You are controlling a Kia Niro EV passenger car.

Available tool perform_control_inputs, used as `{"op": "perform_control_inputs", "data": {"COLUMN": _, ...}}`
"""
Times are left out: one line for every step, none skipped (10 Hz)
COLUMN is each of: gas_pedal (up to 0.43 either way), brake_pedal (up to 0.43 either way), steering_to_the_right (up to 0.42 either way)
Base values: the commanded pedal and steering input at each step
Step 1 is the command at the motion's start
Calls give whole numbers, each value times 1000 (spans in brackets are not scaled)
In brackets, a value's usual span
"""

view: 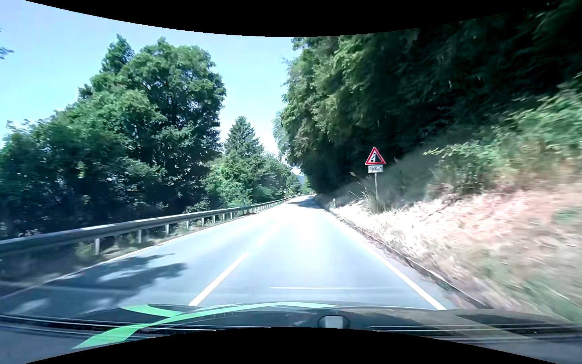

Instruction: Follow the waypoints while adhering to traffic rules and regulations

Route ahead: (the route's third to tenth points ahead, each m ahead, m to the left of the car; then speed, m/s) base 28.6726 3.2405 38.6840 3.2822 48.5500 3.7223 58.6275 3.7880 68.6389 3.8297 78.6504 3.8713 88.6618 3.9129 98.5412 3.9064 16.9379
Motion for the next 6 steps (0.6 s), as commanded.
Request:
{"op": "perform_control_inputs", "data": {"gas_pedal": 138, "brake_pedal": 0, "steering_to_the_right": -7}}
{"op": "perform_control_inputs", "data": {"gas_pedal": 138, "brake_pedal": 0, "steering_to_the_right": -7}}
{"op": "perform_control_inputs", "data": {"gas_pedal": 138, "brake_pedal": 0, "steering_to_the_right": -7}}
{"op": "perform_control_inputs", "data": {"gas_pedal": 138, "brake_pedal": 0, "steering_to_the_right": -8}}
{"op": "perform_control_inputs", "data": {"gas_pedal": 130, "brake_pedal": 0, "steering_to_the_right": -7}}
{"op": "perform_control_inputs", "data": {"gas_pedal": 130, "brake_pedal": 0, "steering_to_the_right": -7}}
